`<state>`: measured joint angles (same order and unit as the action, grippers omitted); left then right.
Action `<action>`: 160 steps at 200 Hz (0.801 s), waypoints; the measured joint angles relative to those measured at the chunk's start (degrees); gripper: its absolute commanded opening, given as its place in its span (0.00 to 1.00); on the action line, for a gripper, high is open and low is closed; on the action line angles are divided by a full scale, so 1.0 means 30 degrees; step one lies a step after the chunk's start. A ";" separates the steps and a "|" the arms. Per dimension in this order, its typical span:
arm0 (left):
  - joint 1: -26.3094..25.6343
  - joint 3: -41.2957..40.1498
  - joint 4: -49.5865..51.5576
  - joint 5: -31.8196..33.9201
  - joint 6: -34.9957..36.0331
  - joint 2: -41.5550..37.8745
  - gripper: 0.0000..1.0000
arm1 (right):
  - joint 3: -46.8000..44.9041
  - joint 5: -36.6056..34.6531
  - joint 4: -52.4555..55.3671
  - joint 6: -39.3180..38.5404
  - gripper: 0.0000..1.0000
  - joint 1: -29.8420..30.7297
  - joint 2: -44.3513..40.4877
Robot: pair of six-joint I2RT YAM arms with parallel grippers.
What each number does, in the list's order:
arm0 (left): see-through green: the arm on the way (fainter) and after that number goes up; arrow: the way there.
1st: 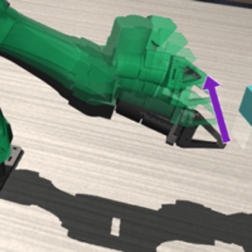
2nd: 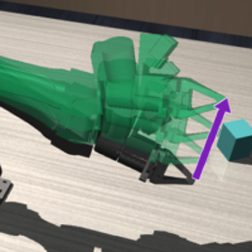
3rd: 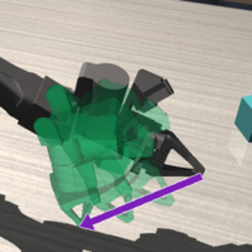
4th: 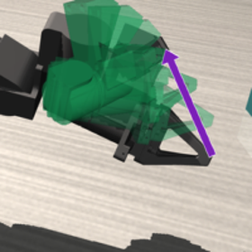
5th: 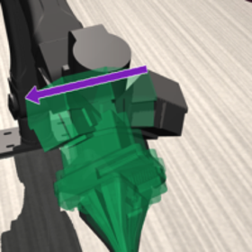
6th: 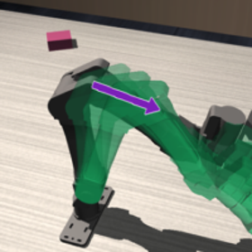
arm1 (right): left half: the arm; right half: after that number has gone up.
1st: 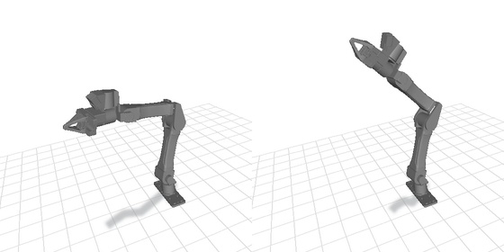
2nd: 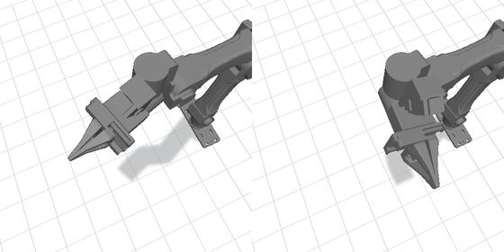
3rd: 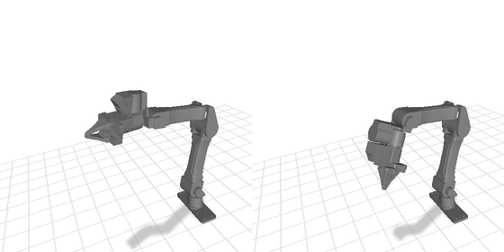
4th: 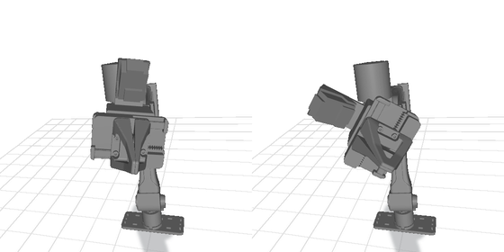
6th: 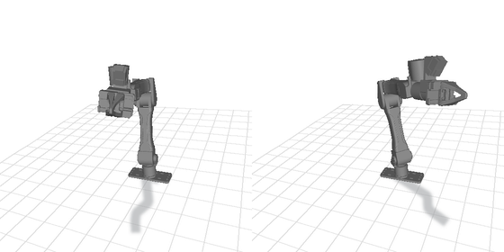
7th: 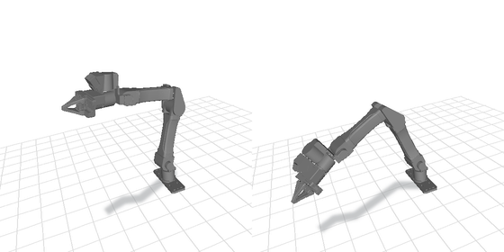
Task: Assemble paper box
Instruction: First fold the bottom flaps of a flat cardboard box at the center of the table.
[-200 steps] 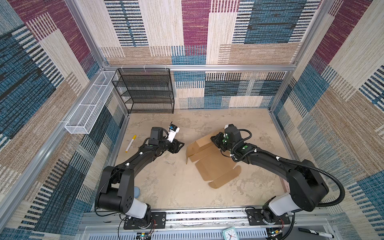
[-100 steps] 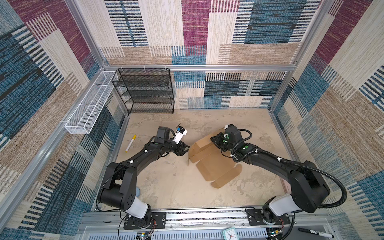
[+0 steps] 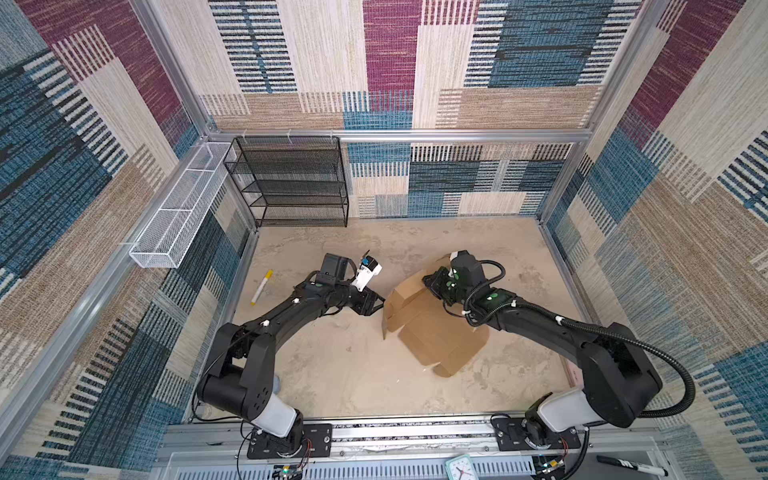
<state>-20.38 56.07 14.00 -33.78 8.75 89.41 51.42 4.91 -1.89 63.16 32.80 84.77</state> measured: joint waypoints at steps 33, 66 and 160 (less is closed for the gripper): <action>-0.0619 0.0044 0.0437 0.0321 -0.0160 0.0029 0.62 | -0.0160 0.0015 -0.0131 0.0000 0.00 0.0000 -0.0044; -0.0962 0.0379 0.1421 0.0583 -0.0138 0.0211 0.62 | -0.0160 0.0007 -0.0124 0.0000 0.00 0.0000 -0.0044; -0.1530 0.0211 0.2084 0.0590 -0.1399 -0.0393 0.62 | -0.0474 -0.0015 -0.0080 0.0000 0.00 0.0000 -0.0306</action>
<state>-24.97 56.71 20.25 -32.01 4.56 88.23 50.00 4.86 -2.13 63.16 32.80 83.85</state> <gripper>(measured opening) 0.618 0.058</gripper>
